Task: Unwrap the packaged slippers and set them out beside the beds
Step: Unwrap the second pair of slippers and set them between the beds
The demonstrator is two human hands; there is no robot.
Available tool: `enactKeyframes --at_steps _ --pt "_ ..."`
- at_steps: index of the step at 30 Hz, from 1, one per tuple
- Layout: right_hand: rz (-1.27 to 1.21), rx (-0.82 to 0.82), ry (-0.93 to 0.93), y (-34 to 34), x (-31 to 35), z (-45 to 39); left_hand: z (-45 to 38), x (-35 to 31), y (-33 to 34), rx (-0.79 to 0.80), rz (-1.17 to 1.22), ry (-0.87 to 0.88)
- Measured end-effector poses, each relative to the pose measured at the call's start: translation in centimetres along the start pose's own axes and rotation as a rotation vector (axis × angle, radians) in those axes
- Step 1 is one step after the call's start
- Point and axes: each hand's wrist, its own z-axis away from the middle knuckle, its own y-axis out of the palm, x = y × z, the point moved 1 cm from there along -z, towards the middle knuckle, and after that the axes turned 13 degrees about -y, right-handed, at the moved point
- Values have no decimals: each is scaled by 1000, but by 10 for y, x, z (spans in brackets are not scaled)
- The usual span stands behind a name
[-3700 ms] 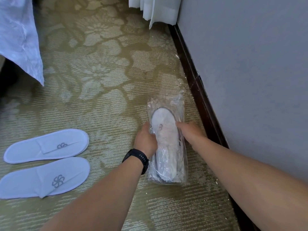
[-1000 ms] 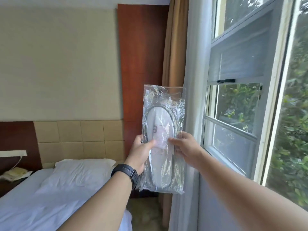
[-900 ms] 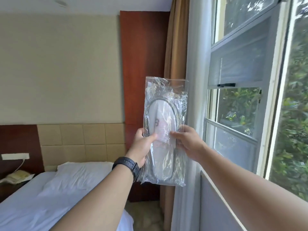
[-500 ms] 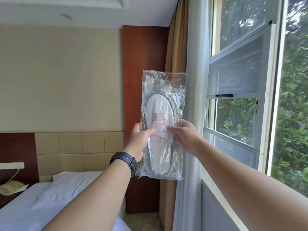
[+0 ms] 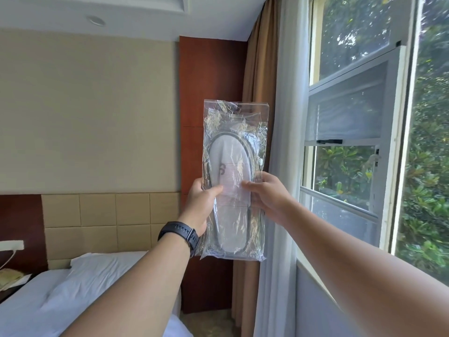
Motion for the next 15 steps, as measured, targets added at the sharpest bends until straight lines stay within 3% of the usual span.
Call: enactKeyframes --at_steps 15 --pt "-77 108 13 7 13 24 63 -16 -6 -107 15 -3"
